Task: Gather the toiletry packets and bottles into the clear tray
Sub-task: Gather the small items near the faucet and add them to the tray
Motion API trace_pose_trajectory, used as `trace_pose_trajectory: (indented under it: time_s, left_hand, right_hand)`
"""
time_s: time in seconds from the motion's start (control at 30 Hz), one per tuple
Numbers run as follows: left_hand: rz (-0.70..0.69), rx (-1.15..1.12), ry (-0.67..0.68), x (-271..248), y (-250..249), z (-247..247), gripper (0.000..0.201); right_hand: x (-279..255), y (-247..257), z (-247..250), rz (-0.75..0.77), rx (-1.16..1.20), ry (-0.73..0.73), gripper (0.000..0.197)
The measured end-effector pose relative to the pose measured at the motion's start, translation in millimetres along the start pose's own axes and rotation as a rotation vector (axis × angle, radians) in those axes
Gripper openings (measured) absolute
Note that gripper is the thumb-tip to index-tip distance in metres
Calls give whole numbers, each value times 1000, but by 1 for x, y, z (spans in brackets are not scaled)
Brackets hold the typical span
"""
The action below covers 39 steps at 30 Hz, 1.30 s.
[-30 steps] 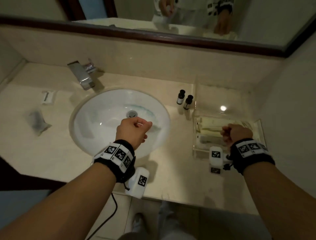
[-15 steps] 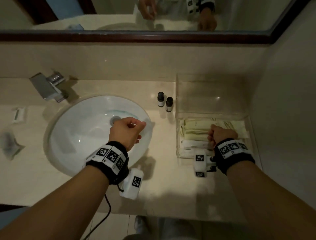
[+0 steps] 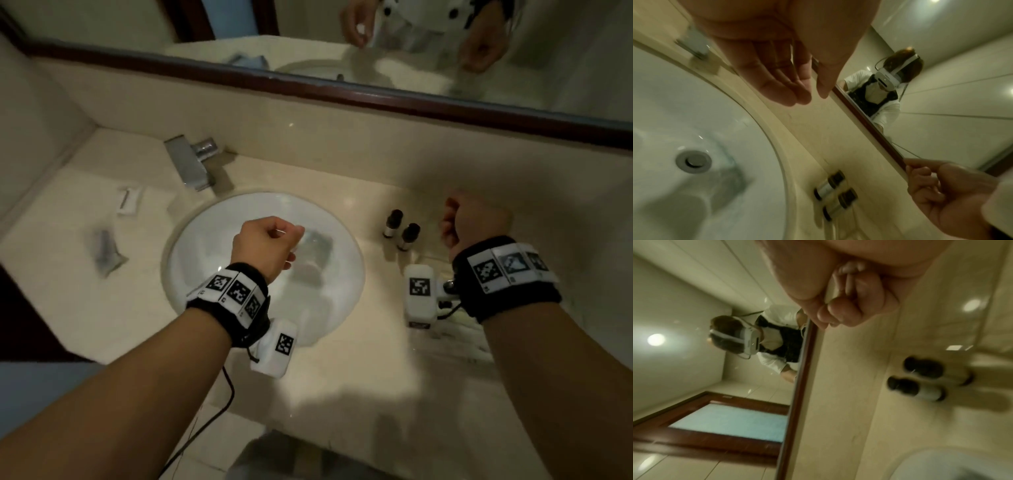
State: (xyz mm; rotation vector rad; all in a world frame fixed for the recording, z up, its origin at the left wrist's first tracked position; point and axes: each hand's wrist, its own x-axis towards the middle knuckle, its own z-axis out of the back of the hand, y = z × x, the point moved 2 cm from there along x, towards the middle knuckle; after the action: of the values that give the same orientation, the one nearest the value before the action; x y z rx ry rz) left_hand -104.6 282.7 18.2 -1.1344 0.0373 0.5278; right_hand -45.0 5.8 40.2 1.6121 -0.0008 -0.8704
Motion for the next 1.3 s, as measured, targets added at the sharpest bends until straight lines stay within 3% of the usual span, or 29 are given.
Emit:
trace_pose_trajectory:
  time_s: [0.3, 0.67, 0.77, 0.93, 1.13, 1.3]
  left_hand:
    - [73, -119, -206, 41, 43, 133, 16]
    - [209, -192, -337, 127, 122, 277, 16]
    - [261, -147, -396, 145, 150, 306, 14]
    - [411, -117, -444, 164, 192, 328, 13]
    - [479, 11, -361, 181, 213, 322, 18]
    - [464, 186, -288, 193, 226, 316, 41]
  right_hand:
    - [-70, 0, -184, 128, -123, 271, 34]
    - [-134, -78, -391, 183, -341, 467, 29]
    - [-143, -106, -437, 207, -466, 530, 41]
    - [-156, -150, -495, 292, -747, 612, 30]
    - [-148, -189, -547, 413, -1075, 696, 25]
    - [-152, -211, -570, 551, -1287, 766, 50]
